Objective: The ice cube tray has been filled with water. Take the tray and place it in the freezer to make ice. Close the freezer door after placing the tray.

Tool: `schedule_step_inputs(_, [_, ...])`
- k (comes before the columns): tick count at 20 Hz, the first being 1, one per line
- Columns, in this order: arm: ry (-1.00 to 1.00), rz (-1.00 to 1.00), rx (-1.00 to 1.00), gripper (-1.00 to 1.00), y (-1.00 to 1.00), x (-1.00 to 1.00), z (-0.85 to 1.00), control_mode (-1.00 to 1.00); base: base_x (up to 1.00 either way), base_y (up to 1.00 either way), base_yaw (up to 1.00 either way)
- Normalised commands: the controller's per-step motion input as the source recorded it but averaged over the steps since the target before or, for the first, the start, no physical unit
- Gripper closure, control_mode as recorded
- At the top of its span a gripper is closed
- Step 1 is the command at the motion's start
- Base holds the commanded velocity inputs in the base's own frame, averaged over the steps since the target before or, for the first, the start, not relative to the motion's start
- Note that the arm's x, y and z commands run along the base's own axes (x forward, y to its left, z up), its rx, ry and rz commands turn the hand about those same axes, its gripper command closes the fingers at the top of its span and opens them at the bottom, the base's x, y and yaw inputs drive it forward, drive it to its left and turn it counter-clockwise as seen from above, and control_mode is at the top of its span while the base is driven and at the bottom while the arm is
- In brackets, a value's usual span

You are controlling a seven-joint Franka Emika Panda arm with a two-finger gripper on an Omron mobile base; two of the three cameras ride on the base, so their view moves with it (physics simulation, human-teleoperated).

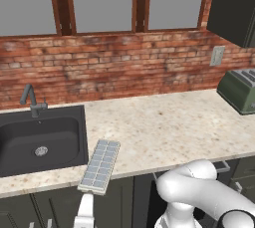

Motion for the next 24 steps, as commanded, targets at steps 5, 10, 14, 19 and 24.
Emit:
schedule_step_inputs(5, [0.00, 0.00, 0.01, -1.00, -0.02, 0.00, 0.00, -1.00, 0.00, 0.00, 0.00])
schedule_step_inputs(10, [0.00, 0.00, 0.00, -1.00, -0.01, 0.02, 0.00, -1.00, 0.00, 0.00, 0.00])
schedule_step_inputs(14, [0.00, 0.00, 0.00, -1.00, 0.00, 0.04, 0.00, -1.00, 0.00, 0.00, 0.00])
schedule_step_inputs(19, [0.00, 0.00, 0.00, -1.00, 0.00, 0.01, 0.06, -1.00, 0.00, 0.00, 0.00])
schedule_step_inputs(24, [0.00, 0.00, 0.00, -1.00, 0.00, 0.00, 0.12, -1.00, 0.00, 0.00, 0.00])
